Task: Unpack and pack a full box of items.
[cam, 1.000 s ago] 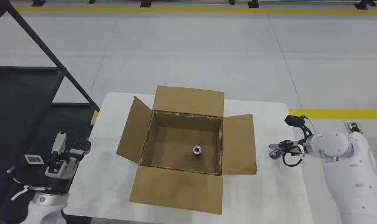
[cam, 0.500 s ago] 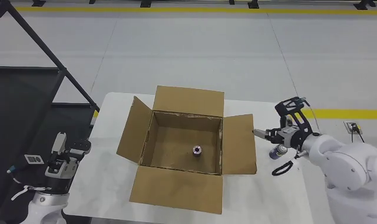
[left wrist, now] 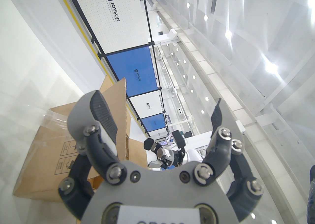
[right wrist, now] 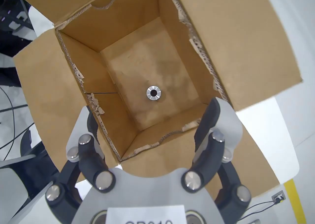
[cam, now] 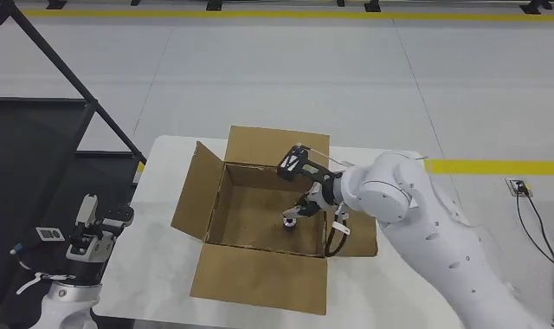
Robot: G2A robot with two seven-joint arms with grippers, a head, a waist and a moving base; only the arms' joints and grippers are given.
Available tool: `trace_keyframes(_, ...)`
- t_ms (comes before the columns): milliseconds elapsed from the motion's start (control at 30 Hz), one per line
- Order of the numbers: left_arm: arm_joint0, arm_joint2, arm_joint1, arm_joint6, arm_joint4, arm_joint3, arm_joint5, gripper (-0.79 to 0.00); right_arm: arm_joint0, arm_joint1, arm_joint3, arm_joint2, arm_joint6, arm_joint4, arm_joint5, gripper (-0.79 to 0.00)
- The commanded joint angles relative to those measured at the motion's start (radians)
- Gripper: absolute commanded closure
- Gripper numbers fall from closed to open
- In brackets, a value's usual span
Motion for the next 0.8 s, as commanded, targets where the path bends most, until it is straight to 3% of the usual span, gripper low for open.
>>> trace_keyframes(0, 0.000, 0.000, 0.000, 0.000, 0.000, 0.000, 0.000, -0.785, 0.041, -0.026, 0.105, -0.074, -0.030, 0.031, -0.015, -0.785)
trace_keyframes(267, 0.000, 0.000, 0.000, 0.000, 0.000, 0.000, 0.000, -0.785, 0.123, -0.131, 0.397, -0.275, -0.112, 0.073, -0.028, -0.785)
trace_keyframes(667, 0.000, 0.000, 0.000, 0.000, 0.000, 0.000, 0.000, -0.785, 0.172, -0.254, 0.711, -0.394, -0.230, 0.039, 0.037, -0.785)
trace_keyframes(700, 0.000, 0.000, 0.000, 0.000, 0.000, 0.000, 0.000, -0.785, 0.174, -0.264, 0.724, -0.401, -0.230, 0.038, 0.042, -0.690)
trace_keyframes(733, 0.000, 0.000, 0.000, 0.000, 0.000, 0.000, 0.000, -0.785, 0.176, -0.273, 0.737, -0.405, -0.227, 0.042, 0.038, -0.545)
trace_keyframes(767, 0.000, 0.000, 0.000, 0.000, 0.000, 0.000, 0.000, -0.785, 0.181, -0.281, 0.753, -0.410, -0.219, 0.041, 0.038, -0.493)
